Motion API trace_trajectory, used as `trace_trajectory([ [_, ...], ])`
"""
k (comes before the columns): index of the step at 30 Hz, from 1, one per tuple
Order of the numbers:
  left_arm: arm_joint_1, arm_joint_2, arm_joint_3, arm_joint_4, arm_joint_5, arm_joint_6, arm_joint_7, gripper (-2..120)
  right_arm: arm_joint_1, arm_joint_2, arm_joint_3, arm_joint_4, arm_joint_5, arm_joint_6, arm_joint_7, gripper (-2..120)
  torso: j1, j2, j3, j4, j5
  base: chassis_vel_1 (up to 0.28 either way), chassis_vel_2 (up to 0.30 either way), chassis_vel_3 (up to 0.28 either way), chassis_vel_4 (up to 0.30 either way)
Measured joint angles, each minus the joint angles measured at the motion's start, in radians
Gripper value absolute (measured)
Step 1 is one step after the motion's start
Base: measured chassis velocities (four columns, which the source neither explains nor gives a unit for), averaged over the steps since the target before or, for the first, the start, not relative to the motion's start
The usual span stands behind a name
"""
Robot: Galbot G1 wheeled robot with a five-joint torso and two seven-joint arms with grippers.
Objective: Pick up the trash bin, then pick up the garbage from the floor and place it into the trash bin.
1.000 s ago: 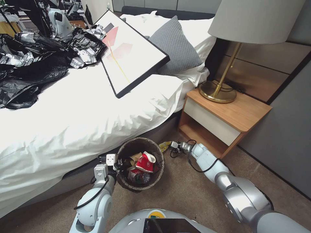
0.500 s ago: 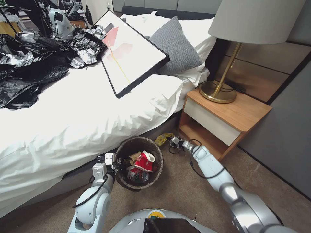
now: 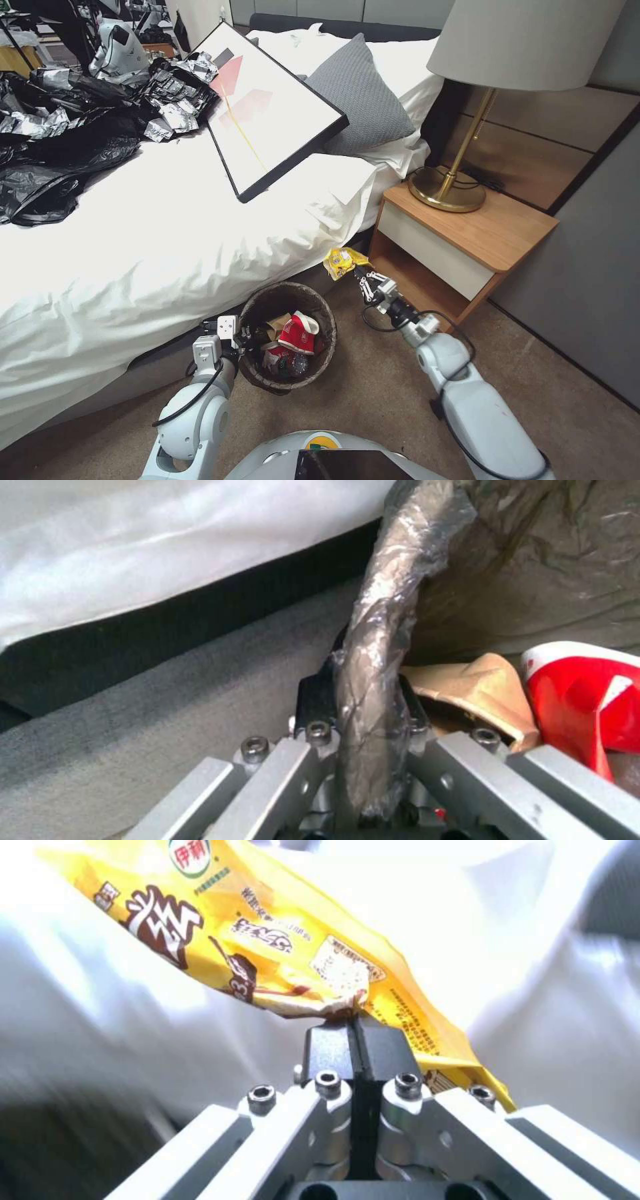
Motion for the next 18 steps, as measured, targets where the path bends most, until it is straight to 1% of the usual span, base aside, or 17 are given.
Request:
trace_trajectory([
  [1, 0.000, 0.000, 0.000, 0.000, 0.000, 0.000, 0.000, 0, 0.000, 0.000, 0.000, 0.000, 0.000, 0.000, 0.000, 0, 0.000, 0.000, 0.000, 0.0000, 0.0000, 0.000, 0.000, 0.000, 0.000],
  [4, 0.001, 0.000, 0.014, 0.000, 0.000, 0.000, -0.001, 0, -0.059, -0.046, -0.057, 0.153, 0.072, -0.057, 0.009, 0, 0.000, 0.000, 0.000, 0.0002, 0.0000, 0.000, 0.000, 0.000, 0.000],
  [5, 0.001, 0.000, 0.014, 0.000, 0.000, 0.000, -0.001, 0, -0.059, -0.046, -0.057, 0.153, 0.072, -0.057, 0.009, 0, 0.000, 0.000, 0.000, 0.0002, 0.0000, 0.000, 0.000, 0.000, 0.000],
  [7, 0.001, 0.000, 0.022, 0.000, 0.000, -0.001, -0.001, 0, -0.084, -0.079, -0.120, 0.191, 0.071, -0.087, 0.022, 0, 0.000, 0.000, 0.000, 0.0000, -0.0001, 0.000, 0.000, 0.000, 0.000],
  [8, 0.001, 0.000, 0.022, 0.000, 0.000, -0.001, -0.001, 0, -0.084, -0.079, -0.120, 0.191, 0.071, -0.087, 0.022, 0, 0.000, 0.000, 0.000, 0.0000, -0.0001, 0.000, 0.000, 0.000, 0.000],
  [12, 0.001, 0.005, 0.035, 0.002, -0.006, -0.002, -0.002, 0, -0.084, -0.153, -0.261, 0.142, -0.010, -0.099, 0.079, 0, 0.000, 0.000, 0.000, 0.0000, 0.0003, 0.000, 0.000, 0.000, 0.000],
  [13, 0.001, 0.005, 0.035, 0.002, -0.006, -0.002, -0.002, 0, -0.084, -0.153, -0.261, 0.142, -0.010, -0.099, 0.079, 0, 0.000, 0.000, 0.000, 0.0000, 0.0003, 0.000, 0.000, 0.000, 0.000],
  [16, 0.001, 0.007, 0.042, 0.001, -0.013, -0.001, -0.004, 0, -0.053, -0.192, -0.350, 0.093, -0.050, -0.110, 0.125, 0, 0.000, 0.000, 0.000, 0.0000, 0.0003, 0.000, 0.000, 0.000, 0.000],
  [18, 0.001, 0.007, 0.043, 0.001, -0.013, 0.000, -0.004, 0, -0.046, -0.200, -0.368, 0.083, -0.056, -0.113, 0.133, 0, 0.000, 0.000, 0.000, 0.0001, 0.0002, 0.000, 0.000, 0.000, 0.000],
])
